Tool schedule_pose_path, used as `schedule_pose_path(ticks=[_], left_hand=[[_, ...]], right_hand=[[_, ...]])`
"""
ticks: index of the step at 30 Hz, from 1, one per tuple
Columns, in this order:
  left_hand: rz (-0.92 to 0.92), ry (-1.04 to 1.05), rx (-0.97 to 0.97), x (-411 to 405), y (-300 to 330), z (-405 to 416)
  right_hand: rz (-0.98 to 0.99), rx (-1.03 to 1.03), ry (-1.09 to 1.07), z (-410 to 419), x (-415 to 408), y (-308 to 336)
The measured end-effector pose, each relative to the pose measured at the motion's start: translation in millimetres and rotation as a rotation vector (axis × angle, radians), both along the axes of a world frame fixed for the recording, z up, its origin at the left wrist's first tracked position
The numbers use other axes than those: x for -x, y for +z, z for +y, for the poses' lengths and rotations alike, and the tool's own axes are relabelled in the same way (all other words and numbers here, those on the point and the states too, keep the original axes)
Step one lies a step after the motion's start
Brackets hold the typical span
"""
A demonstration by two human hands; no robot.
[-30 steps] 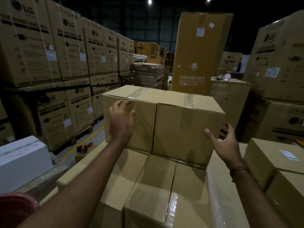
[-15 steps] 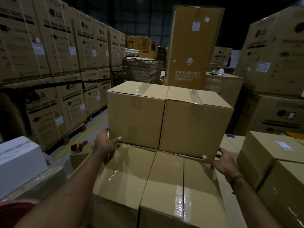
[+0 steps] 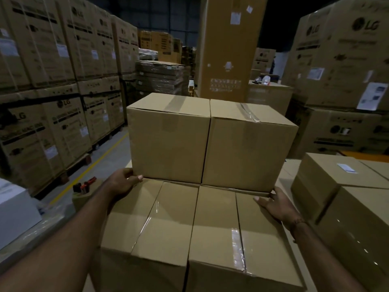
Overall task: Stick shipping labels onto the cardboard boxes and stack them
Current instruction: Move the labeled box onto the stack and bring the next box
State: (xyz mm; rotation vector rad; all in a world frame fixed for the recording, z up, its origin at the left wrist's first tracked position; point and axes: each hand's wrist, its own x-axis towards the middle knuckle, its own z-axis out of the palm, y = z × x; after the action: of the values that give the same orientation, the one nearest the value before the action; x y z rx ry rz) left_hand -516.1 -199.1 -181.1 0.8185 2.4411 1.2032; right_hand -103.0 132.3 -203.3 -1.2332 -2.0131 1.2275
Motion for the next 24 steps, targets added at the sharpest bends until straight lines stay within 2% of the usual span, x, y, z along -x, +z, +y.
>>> schedule_pose_path(ticks=[6,11,17,24], left_hand=[[-0.002,-0.009,-0.028,4,-9,-5],[-0.112,0.011,-0.063,6,-11,-1],[-0.116,0.030,-0.078,3,-11,2],[-0.167,0.126,-0.112,8,-16,3]], right_hand=[[0.002,-0.055,-0.003,6,-1,-13],[-0.011,-0.087,-0.021,6,0,-13],[-0.021,-0.102,-0.020,5,-1,-9],[-0.059,-0.132,-0.018,6,0,-5]])
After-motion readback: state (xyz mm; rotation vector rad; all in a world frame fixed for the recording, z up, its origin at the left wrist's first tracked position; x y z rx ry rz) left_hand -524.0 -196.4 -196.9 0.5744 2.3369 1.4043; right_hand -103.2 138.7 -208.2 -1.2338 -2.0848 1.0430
